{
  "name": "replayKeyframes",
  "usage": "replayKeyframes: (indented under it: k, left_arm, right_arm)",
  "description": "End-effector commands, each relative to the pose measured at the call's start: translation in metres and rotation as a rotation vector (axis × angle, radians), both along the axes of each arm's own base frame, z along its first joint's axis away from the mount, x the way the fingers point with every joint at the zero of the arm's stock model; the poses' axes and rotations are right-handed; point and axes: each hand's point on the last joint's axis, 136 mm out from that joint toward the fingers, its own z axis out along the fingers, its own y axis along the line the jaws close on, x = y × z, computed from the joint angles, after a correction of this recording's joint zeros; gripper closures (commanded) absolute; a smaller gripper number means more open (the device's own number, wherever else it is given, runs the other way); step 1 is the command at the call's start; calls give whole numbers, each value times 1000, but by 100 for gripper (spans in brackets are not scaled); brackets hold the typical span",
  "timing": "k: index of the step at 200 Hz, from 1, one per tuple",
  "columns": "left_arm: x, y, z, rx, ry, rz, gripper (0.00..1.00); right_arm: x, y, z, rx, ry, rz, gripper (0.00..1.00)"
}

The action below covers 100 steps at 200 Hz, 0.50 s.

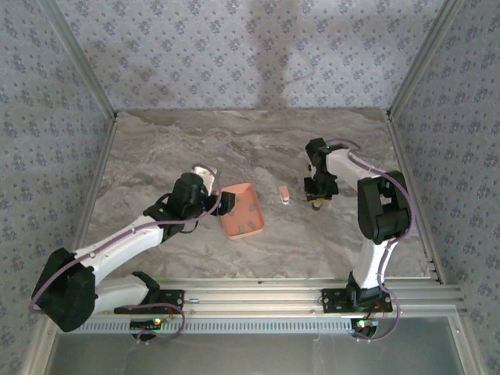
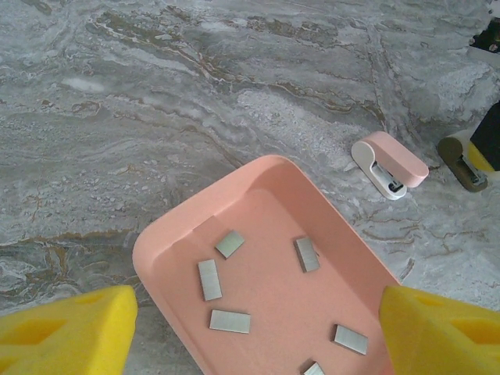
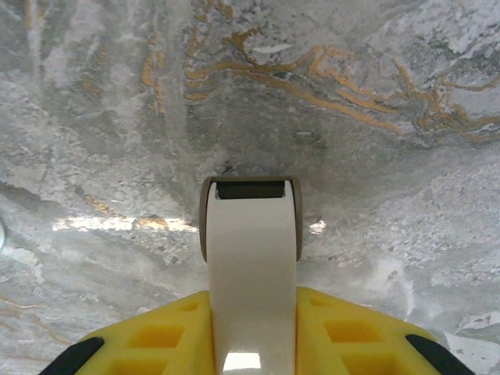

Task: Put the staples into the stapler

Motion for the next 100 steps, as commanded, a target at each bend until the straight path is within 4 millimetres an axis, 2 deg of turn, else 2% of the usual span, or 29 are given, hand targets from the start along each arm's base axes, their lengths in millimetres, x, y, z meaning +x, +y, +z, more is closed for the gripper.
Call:
replayKeyframes:
  k: [1, 37, 100]
  left_arm:
    - [5, -1, 11, -25, -29, 10, 19]
    - [4, 3, 10, -22, -30, 18, 19]
    - [4, 5, 13, -7, -45, 18, 18]
  right_arm:
    - [9, 10, 28, 6, -69, 24, 72]
    - [22, 29, 39, 32, -116, 54, 73]
    - [36, 54, 29, 42, -97, 99, 73]
